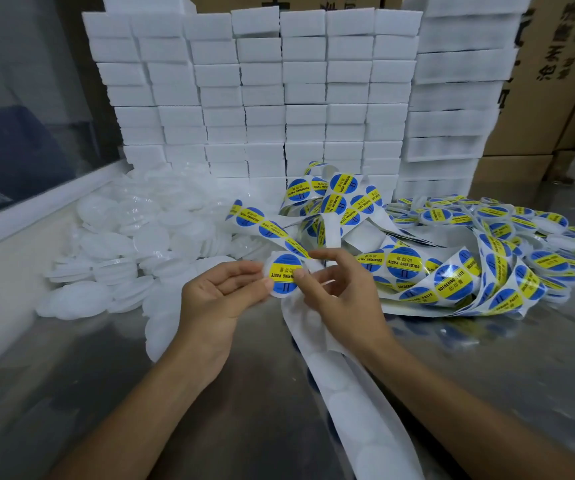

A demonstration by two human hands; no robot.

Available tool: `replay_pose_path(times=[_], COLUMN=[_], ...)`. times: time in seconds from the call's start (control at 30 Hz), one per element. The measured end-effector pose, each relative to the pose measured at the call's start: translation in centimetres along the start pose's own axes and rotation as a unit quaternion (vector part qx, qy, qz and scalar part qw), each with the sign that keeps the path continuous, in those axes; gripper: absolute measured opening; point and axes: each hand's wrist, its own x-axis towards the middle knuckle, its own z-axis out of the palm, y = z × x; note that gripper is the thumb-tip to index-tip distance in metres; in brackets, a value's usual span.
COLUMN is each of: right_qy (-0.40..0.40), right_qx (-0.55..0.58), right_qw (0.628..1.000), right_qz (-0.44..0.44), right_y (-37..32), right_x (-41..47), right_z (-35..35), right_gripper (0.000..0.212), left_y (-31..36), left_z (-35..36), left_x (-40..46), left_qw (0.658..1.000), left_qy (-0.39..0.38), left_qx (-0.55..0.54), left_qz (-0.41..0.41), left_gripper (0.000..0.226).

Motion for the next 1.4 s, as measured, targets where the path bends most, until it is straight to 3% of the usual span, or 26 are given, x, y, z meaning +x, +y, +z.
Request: replay_pose_path(times=[0.13, 0.27, 0.3, 0.37, 0.47, 0.6, 0.7, 0.9, 1.07, 1.23, 1.3, 1.4], right_qy=[-0.062, -0.031, -0.025, -0.023, -0.046, -0.053, -0.044, -0.049, -0.106, -0.156, -0.174, -0.159], right_qx=[0.003, -0.008, -0.006, -0.002, 0.025, 0.035, 0.031, 0.038, 0.03, 0.089, 0.104, 0.118], right_qw=[0.997, 0.998, 0.999, 1.0, 0.999, 0.997, 0.997, 0.996, 0.992, 0.983, 0.978, 0.978], right_qz=[-0.044, -0.045, -0.036, -0.012, 0.002, 0.036, 0.047, 0.067, 0.067, 0.043, 0.049, 0.068], right_y=[0.0, 0.2, 0.3, 0.4, 0.2, -0.2, 0.0, -0.1, -0.3, -0.3, -0.3, -0.6], right_x=[-0.6, -0.4, -0.3, -0.2, -0.6, -0.7, -0.2, -0.4, -0.7, -0.6, -0.7, -0.6], right_z=[0.9, 0.9, 0.7, 0.4, 0.6, 1.2, 0.8, 0.7, 1.1, 0.9, 1.0, 0.6], right_gripper=[0.033, 0.012, 0.017, 0.023, 0.014, 0.036, 0.04, 0.045, 0.047, 0.017, 0.033, 0.028], left_y=[-0.3, -0.7, -0.8, -0.8, -0.7, -0.7, -0.9, -1.3, -1.2, -0.9, -0.8, -0.9], left_z=[0.2, 0.3, 0.4, 0.7, 0.5, 0.1, 0.3, 0.6, 0.2, -0.2, -0.3, -0.3], left_x=[-0.2, -0.2, -0.3, -0.4, -0.3, -0.1, -0.3, -0.5, -0.4, 0.3, 0.4, 0.3], left_qw=[0.995, 0.992, 0.991, 0.99, 0.99, 0.991, 0.988, 0.986, 0.987, 0.995, 0.996, 0.995], left_qy=[-0.063, -0.071, -0.085, -0.107, -0.105, -0.106, -0.142, -0.155, -0.147, -0.074, -0.065, -0.061], left_qx=[-0.059, -0.07, -0.063, -0.048, -0.046, -0.032, -0.006, 0.038, 0.037, 0.019, 0.017, 0.016], left_qz=[-0.045, -0.078, -0.081, -0.081, -0.076, -0.071, -0.06, -0.045, -0.046, -0.058, -0.064, -0.076], left_gripper=[0.032, 0.04, 0.041, 0.039, 0.028, 0.035, 0.032, 0.048, 0.041, 0.022, 0.02, 0.019])
